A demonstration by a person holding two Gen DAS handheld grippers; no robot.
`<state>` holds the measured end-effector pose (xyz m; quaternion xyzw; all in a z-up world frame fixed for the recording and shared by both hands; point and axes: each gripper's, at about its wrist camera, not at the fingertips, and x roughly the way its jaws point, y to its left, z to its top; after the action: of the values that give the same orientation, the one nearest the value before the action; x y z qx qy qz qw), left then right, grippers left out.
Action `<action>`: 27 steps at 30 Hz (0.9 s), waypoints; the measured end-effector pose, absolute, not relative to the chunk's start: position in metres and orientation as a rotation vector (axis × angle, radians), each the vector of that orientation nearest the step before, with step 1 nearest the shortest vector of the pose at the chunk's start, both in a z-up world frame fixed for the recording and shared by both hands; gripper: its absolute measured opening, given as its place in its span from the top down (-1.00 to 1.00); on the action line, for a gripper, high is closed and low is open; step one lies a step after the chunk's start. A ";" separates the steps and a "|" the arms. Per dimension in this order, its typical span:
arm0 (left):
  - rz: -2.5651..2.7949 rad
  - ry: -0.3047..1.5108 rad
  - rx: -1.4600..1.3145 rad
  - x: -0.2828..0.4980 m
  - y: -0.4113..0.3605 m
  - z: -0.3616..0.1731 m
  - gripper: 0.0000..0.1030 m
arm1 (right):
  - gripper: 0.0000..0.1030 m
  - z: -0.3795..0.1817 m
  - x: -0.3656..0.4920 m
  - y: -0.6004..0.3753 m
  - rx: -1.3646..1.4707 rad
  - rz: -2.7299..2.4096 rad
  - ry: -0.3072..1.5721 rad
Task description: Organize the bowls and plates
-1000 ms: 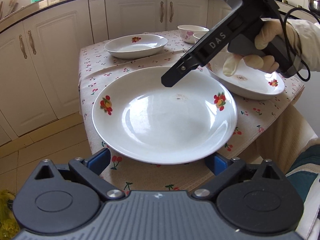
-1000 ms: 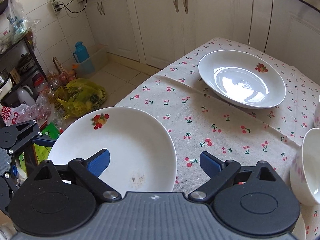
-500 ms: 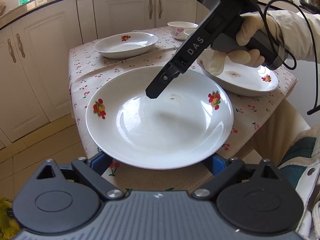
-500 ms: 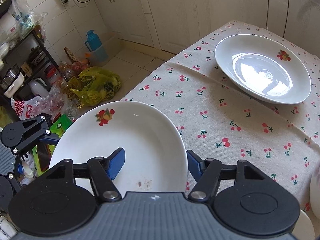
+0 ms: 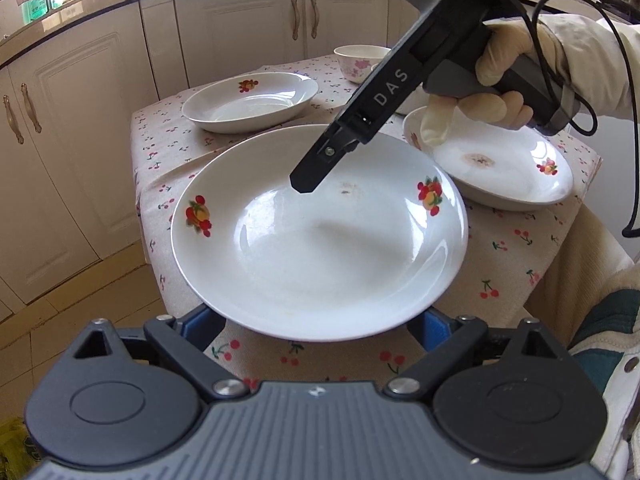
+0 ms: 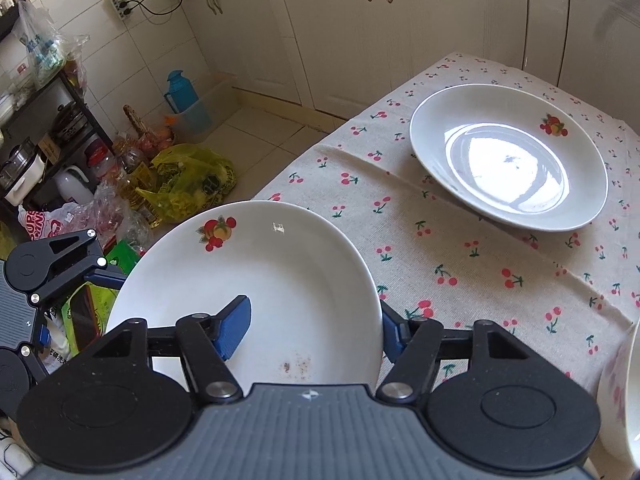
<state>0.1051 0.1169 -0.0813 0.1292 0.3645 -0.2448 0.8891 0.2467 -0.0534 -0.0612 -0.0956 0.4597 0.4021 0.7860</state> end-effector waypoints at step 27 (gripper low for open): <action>-0.553 0.754 0.276 0.164 0.100 -0.090 -0.86 | -0.39 -0.073 0.295 -0.072 -0.206 0.765 0.978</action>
<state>0.1635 0.0996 -0.0896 0.1326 0.3621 -0.2656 0.8836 0.2950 -0.0724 -0.0727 -0.0962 0.4573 0.3577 0.8085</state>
